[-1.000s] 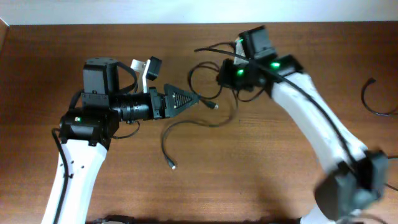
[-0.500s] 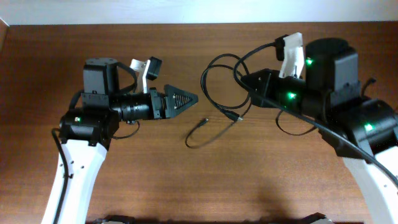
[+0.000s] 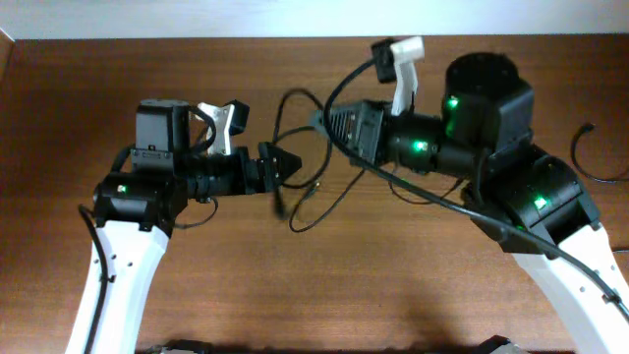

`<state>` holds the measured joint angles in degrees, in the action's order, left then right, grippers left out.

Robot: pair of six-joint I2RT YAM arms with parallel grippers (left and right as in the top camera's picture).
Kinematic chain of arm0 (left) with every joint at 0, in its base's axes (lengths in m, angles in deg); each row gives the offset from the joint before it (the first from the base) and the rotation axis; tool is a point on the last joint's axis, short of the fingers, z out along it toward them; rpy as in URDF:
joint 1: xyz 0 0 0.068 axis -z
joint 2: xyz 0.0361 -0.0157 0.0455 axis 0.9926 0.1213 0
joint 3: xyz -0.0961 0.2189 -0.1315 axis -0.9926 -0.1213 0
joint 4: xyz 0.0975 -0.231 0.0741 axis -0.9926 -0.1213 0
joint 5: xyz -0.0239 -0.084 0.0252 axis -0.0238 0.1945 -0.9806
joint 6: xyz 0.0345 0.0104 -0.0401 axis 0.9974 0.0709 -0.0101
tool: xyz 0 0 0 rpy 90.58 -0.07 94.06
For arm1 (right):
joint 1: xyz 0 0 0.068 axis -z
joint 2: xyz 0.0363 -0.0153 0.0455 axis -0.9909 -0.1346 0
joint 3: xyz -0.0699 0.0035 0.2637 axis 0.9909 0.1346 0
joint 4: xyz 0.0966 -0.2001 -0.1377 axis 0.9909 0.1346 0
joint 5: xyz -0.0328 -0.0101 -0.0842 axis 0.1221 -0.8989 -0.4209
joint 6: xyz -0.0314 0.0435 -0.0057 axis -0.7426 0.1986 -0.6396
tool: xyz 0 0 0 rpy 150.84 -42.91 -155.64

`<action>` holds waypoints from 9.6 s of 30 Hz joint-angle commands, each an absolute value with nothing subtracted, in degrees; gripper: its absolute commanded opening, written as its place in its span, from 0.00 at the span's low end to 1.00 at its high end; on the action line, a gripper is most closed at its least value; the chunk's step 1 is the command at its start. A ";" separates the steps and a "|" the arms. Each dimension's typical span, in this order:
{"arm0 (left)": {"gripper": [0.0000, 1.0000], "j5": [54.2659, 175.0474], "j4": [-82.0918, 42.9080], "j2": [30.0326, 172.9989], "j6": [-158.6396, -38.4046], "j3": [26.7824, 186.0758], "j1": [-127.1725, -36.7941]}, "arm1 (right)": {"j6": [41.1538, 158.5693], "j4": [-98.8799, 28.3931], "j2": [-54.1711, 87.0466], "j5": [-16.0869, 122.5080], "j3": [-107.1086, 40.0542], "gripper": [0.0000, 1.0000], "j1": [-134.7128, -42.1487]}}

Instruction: Untangle cables

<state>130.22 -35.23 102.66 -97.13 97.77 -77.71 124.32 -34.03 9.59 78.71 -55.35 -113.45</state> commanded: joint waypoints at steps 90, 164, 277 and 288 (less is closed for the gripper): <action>0.99 135.75 -35.73 102.53 -72.63 97.93 -69.10 | 140.73 -58.55 19.64 70.64 -50.74 0.04 -92.46; 0.00 159.88 17.18 106.88 -109.37 97.97 -72.62 | 90.46 -0.65 5.61 89.74 -50.67 0.11 -75.13; 0.57 131.18 -2.07 96.91 -112.48 100.96 -65.62 | 106.44 -57.00 3.60 98.09 -50.63 0.04 -52.73; 0.53 129.24 -7.19 96.94 -111.89 100.96 -65.60 | 111.99 -46.69 -1.56 79.25 -50.63 0.04 -16.99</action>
<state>130.02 -7.06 96.94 -112.81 100.07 -65.51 110.22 -54.64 -0.91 90.47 -50.17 -16.73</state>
